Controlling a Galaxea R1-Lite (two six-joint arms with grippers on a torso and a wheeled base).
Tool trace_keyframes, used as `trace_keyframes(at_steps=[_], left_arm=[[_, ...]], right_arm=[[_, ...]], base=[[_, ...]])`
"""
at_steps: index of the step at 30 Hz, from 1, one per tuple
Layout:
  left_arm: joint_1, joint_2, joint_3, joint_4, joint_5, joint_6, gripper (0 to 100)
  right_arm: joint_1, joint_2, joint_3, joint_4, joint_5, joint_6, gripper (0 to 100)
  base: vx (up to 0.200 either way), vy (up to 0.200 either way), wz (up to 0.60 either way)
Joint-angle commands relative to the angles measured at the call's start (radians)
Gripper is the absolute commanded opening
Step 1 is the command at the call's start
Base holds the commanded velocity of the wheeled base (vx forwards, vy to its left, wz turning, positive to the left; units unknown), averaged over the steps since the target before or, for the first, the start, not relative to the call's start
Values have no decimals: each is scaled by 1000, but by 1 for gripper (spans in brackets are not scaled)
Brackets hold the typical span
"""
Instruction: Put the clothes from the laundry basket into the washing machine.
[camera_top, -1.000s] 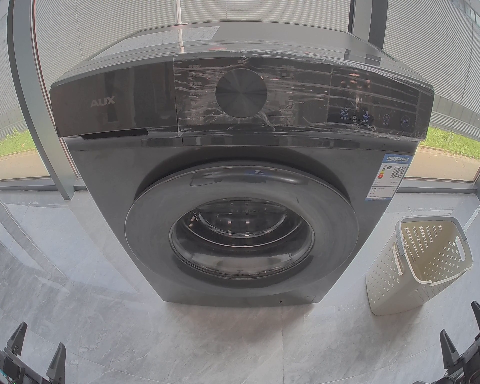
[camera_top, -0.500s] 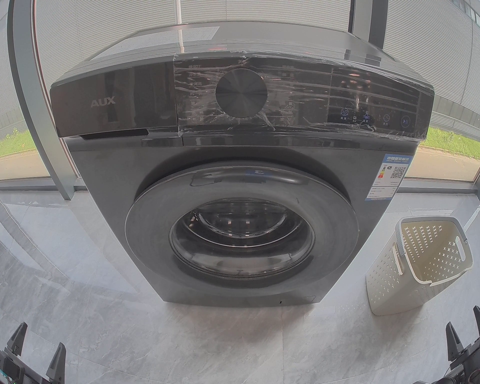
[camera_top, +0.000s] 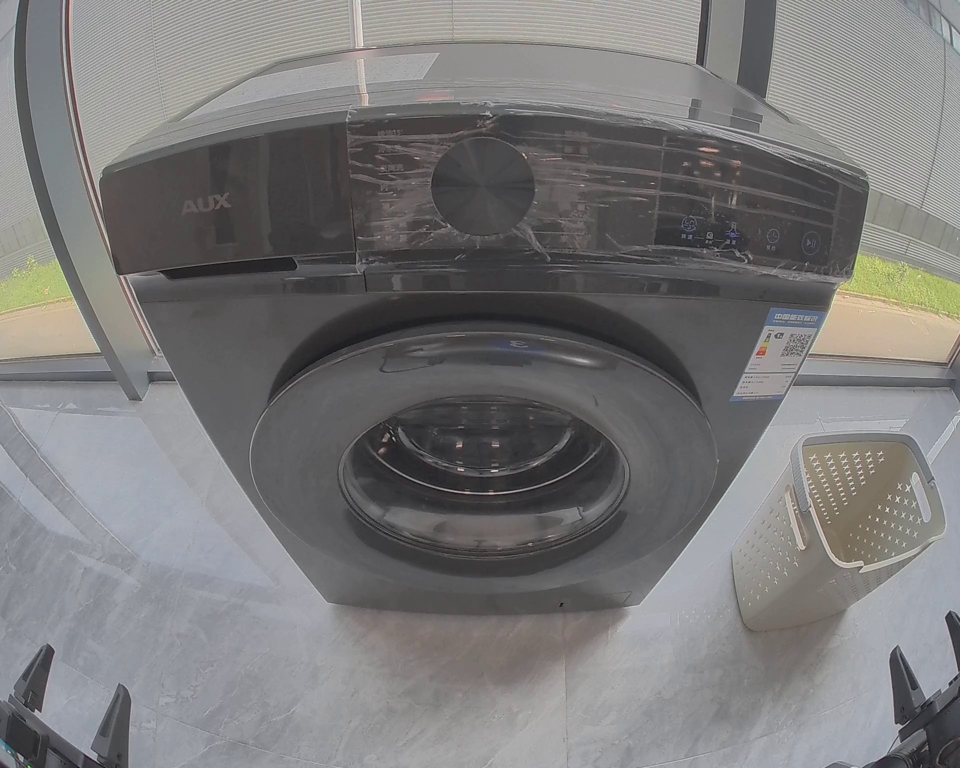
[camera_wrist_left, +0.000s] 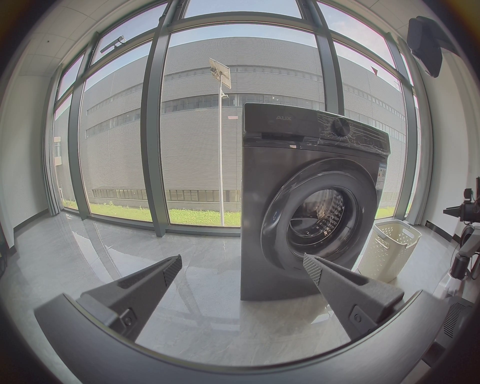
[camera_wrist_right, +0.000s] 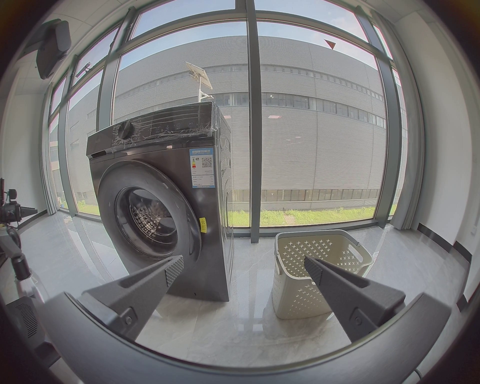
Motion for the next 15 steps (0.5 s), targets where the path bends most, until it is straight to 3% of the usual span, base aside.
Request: trace_keyframes(at_steps=[1,15], left_arm=[[-1,-13,18,0,1,2,100],[-1,-13,16,0,-1,-14,100]], right_arm=[[-1,-6,18,0,2,0,100],[1,-6,18,0,2,0,100]], base=[[0,0,0],[0,0,0]])
